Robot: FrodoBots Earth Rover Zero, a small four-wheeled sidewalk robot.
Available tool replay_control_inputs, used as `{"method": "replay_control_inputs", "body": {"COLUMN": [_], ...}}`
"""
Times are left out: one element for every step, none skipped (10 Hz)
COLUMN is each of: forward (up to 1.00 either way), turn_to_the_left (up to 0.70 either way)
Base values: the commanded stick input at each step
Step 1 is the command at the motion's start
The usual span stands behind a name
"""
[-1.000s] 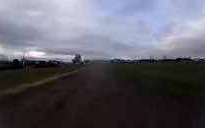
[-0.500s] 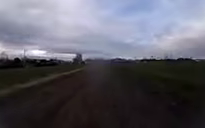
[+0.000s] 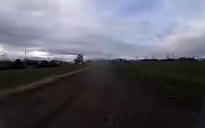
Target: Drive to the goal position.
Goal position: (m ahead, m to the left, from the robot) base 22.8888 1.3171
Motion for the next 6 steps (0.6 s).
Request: {"method": "replay_control_inputs", "body": {"forward": [0.85,0.85,0.85,0.85,0.85,0.85], "turn_to_the_left": [0.0,0.0,0.0,0.0,0.0,0.0]}}
